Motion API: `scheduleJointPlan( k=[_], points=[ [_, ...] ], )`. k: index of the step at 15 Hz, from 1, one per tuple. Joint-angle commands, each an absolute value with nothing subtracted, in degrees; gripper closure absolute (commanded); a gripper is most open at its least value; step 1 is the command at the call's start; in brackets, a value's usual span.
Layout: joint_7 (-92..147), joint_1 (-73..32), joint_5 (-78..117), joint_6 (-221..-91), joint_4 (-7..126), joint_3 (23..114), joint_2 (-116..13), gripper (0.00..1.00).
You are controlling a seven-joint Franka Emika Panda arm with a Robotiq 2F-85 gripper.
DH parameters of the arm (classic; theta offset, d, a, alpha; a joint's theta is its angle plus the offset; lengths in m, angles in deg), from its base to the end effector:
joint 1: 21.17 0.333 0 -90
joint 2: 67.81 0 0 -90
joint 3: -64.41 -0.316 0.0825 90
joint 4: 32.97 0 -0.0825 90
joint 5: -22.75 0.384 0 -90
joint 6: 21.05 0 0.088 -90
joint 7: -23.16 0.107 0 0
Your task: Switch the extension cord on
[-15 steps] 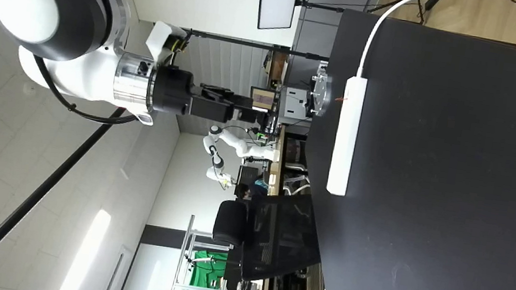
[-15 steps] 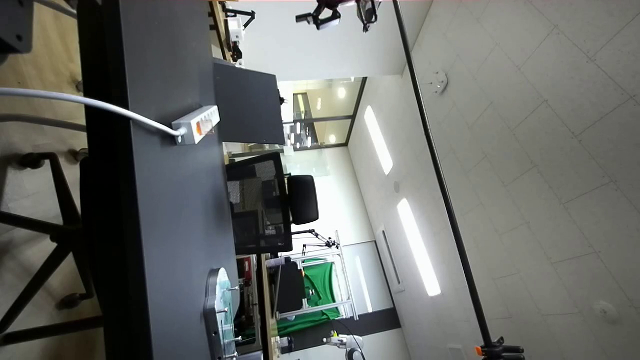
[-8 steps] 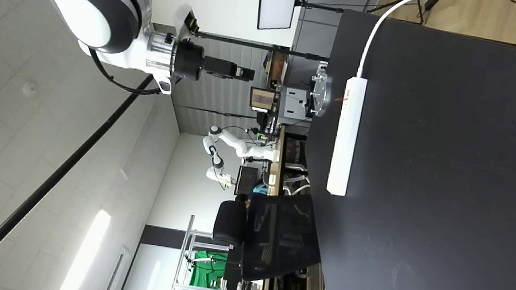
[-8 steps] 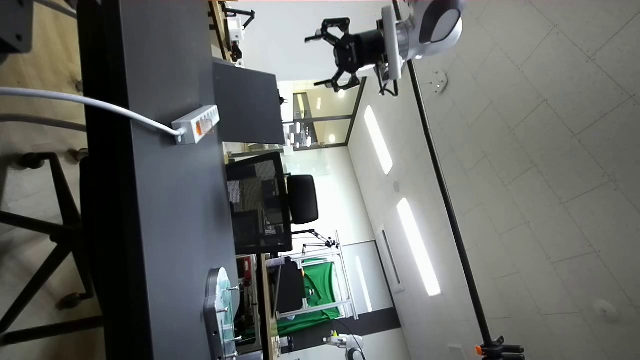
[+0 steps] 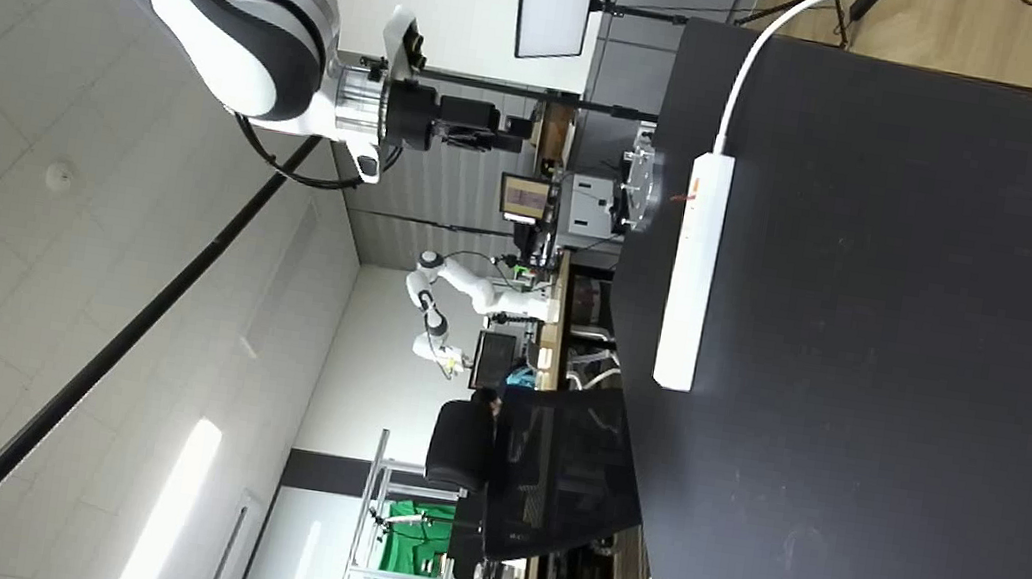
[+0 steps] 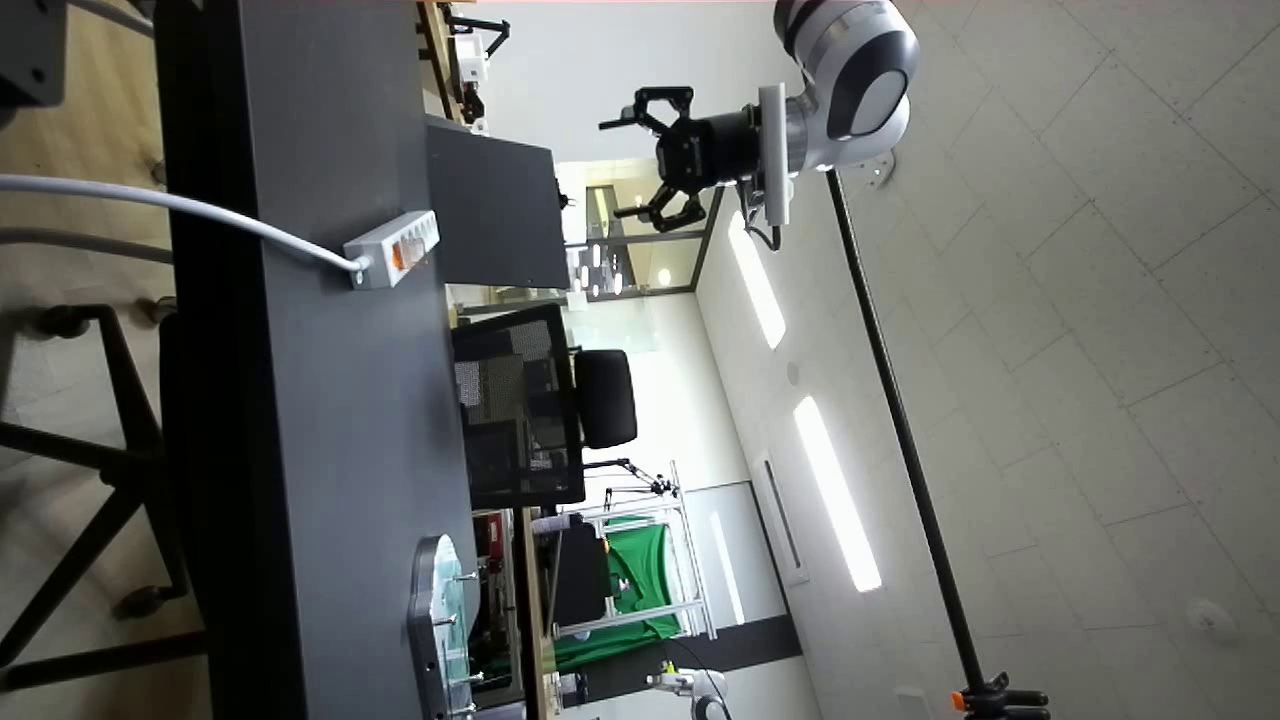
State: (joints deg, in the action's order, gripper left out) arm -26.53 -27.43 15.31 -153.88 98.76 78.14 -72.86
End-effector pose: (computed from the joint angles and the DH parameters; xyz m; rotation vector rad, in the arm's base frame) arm 0.4789 -0.1777 0.3936 2.8806 0.8934 0.0628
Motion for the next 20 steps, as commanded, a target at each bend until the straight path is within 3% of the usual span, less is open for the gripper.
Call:
scheduleJointPlan(
  k=[1, 10, 16, 17, 18, 20],
  points=[
    [-26.6, -28.4, 15.4, -153.7, 98.7, 77.1, -72.9, 0.0],
    [-26.7, -28.4, 15.4, -153.6, 98.5, 77.1, -72.9, 0.0],
    [-33.0, -30.5, 16.2, -160.8, 96.3, 78.2, -65.2, 0.0],
    [-33.5, -31.2, 16.6, -162.3, 95.7, 78.1, -63.2, 0.25],
    [-34.4, -31.9, 17.6, -163.8, 95.3, 78.0, -61.3, 0.25],
    [-35.3, -33.4, 19.0, -165.7, 94.5, 77.4, -57.6, 0.4]
  ],
)
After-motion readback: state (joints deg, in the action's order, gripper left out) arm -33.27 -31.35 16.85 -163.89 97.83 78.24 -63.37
